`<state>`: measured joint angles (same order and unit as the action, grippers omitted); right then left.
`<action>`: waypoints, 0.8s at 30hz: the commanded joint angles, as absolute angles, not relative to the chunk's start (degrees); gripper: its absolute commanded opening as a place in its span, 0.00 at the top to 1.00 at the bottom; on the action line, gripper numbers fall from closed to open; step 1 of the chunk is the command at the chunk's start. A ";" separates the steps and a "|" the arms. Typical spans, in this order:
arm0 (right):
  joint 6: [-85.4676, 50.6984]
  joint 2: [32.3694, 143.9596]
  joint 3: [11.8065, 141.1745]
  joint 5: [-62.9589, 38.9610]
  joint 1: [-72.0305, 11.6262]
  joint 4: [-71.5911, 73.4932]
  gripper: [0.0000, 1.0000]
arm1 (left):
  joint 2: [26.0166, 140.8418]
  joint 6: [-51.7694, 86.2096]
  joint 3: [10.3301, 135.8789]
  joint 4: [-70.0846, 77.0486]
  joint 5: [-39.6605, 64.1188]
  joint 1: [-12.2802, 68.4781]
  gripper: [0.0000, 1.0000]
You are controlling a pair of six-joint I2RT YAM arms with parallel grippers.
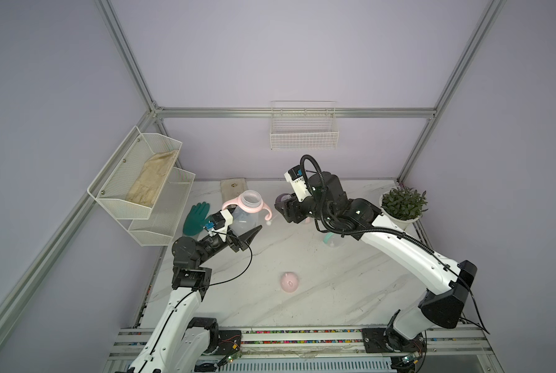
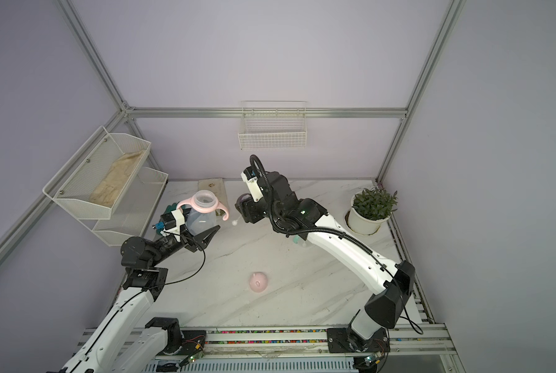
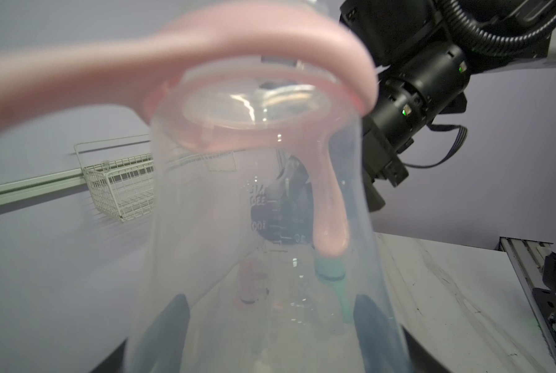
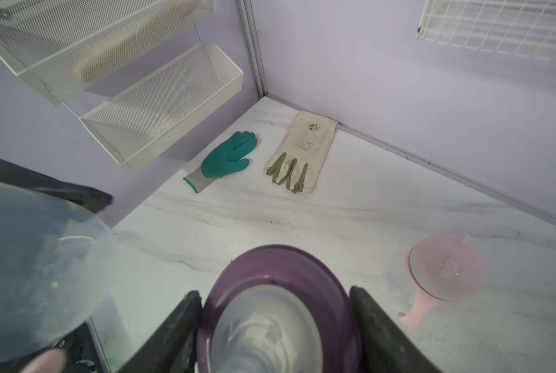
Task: Assemble the baby bottles
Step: Close the nipple on the baby bottle.
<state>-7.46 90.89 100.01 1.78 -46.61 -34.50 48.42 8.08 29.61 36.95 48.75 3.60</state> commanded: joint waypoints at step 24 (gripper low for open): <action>-5.66 93.89 117.55 -4.06 -46.73 -40.65 0.56 | 63.63 -0.71 28.06 37.96 52.23 9.05 1.00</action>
<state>-5.74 94.43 117.10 -2.39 -46.61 -41.32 63.35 0.78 27.27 36.32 51.29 8.71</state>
